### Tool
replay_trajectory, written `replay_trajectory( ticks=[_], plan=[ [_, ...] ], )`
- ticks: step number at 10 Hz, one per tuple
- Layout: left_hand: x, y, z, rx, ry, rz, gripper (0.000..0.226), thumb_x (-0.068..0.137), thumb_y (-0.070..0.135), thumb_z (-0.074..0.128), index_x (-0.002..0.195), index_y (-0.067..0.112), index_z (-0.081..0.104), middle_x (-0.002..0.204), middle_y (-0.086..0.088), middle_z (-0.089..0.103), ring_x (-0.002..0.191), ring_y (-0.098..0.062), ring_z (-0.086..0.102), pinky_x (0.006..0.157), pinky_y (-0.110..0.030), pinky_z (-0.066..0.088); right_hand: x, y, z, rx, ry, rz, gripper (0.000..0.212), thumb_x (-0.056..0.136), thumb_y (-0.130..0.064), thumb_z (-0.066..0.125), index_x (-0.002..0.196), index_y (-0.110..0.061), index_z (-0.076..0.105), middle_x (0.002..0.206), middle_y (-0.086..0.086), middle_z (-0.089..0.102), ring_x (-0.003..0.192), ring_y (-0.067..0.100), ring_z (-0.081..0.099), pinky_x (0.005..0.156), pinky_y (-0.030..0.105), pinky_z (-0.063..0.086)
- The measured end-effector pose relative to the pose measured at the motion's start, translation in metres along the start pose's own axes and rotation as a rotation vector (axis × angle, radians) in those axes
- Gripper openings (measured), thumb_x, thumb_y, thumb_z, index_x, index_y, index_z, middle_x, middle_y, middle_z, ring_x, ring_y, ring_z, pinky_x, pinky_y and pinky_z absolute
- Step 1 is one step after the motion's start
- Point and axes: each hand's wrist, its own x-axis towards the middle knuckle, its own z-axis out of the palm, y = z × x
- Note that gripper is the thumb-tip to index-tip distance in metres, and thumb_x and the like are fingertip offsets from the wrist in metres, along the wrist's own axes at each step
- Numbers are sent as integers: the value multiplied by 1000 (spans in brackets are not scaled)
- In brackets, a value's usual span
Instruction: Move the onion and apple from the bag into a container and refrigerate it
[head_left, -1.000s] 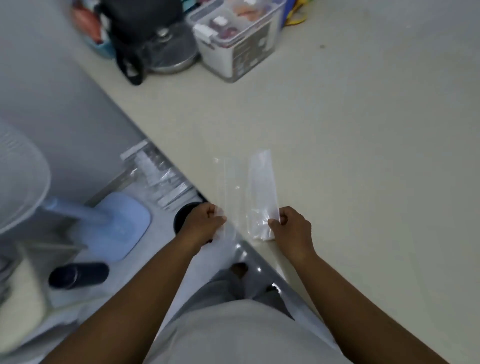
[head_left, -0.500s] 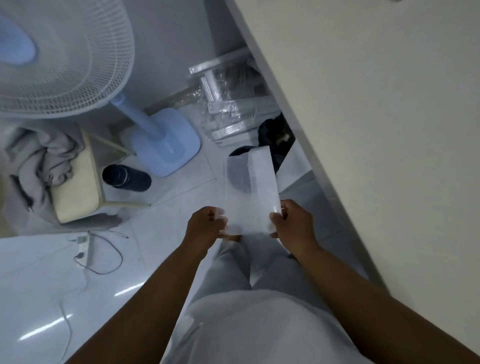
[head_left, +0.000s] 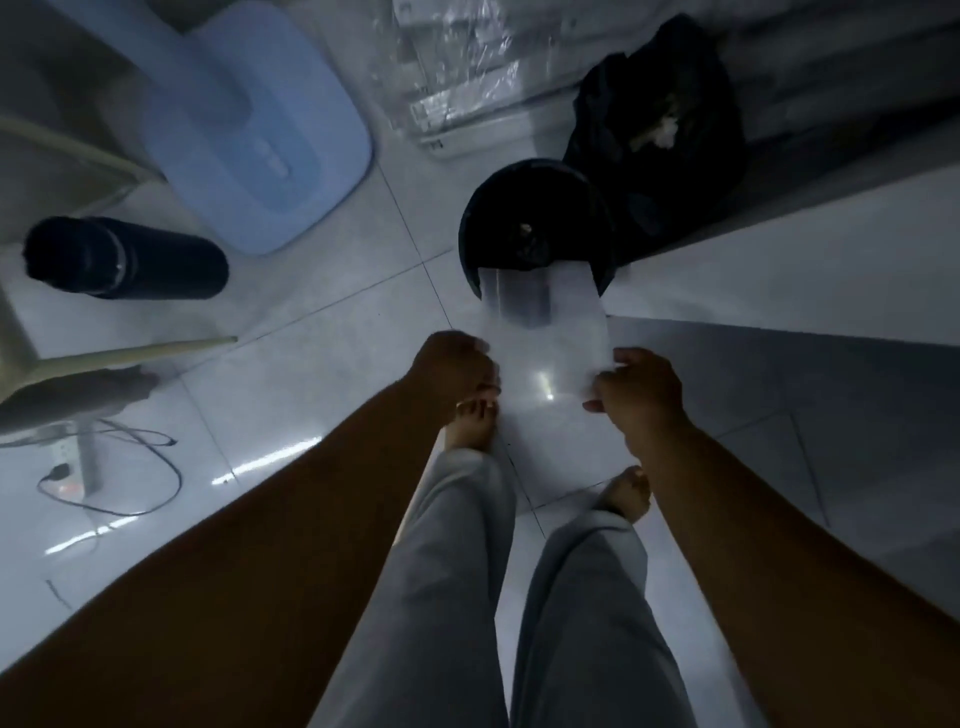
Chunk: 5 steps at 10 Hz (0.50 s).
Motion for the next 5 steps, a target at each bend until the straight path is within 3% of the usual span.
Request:
replay_trajectory(
  ticks=[1,2,3,4,5],
  plan=[
    [45,3,9,76,-10,30,25,88,-10,53,75,12,54,88,-17,61,70,-24,63,63,-28,60,42,2,16,9,12,38,34,84,3,63,115,-9,62,90,5,65,54,14,68,54,22,58],
    [83,1,16,19,46,-30,20,89,-4,58,73,6,55,79,-15,62,64,-20,63,61,-28,59,84,14,30,16,-14,80,32,83,-2,65,114,-2,61,92,9,67,59,16,69,73,30,60],
    [93,-4,19,-63,90,-80,19,89,1,62,71,1,55,67,-12,57,55,-18,59,54,-25,57,95,19,32,-51,-64,67,23,82,-1,61,104,6,60,83,13,60,61,18,66,71,26,55],
    [89,-15,16,-112,95,-68,21,89,5,64,71,1,54,64,-11,54,52,-18,55,47,-24,56,85,24,30,124,-21,97,30,82,-7,63,112,0,60,83,11,67,68,27,72,81,36,57],
    [68,-29,11,-44,115,-83,21,89,10,65,71,2,57,64,-10,58,50,-17,58,46,-25,58,57,24,21,146,-30,75,32,84,-9,65,116,-8,60,75,8,69,64,20,71,81,38,60]
  ],
)
